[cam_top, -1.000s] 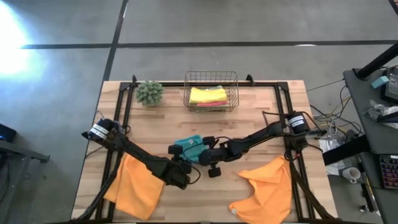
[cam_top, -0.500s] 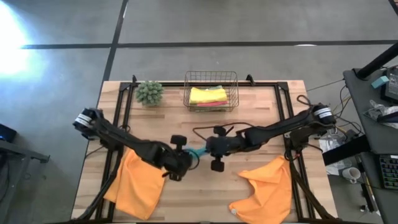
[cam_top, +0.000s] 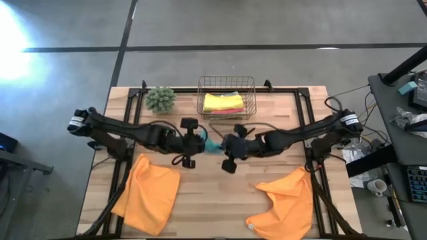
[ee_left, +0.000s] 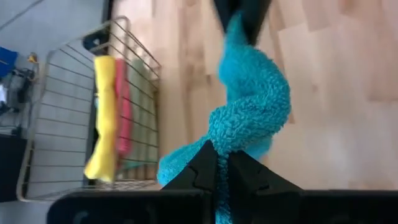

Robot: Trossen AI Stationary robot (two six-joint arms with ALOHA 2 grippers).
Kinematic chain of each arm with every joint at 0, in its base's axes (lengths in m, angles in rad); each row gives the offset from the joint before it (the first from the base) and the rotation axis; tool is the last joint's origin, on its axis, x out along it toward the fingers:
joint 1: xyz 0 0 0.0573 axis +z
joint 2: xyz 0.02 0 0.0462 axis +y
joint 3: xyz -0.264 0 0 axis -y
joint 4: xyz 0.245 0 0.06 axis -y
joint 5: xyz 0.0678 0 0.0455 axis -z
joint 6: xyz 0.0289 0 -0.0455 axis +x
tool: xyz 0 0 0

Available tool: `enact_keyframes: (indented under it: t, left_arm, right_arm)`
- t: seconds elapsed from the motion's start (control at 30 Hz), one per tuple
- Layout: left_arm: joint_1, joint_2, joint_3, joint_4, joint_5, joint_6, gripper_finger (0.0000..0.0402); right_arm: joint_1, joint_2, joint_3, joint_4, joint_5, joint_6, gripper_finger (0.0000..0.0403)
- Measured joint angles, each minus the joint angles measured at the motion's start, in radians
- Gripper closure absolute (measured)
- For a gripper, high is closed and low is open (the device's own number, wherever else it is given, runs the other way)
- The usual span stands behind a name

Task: Fold microfiber towels
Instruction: Put the blue folded towel into the wire basket

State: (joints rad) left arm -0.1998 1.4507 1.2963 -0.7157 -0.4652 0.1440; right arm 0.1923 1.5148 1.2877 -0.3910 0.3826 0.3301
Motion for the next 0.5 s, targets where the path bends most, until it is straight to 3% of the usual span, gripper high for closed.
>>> enact_keyframes:
  t: [0.5]
  left_arm:
    - [0.259, -0.001, 0.178, 0.09, -0.016, 0.287, 0.0402]
  right_arm:
    - [-0.272, -0.001, 0.271, -0.219, 0.002, -0.198, 0.0394]
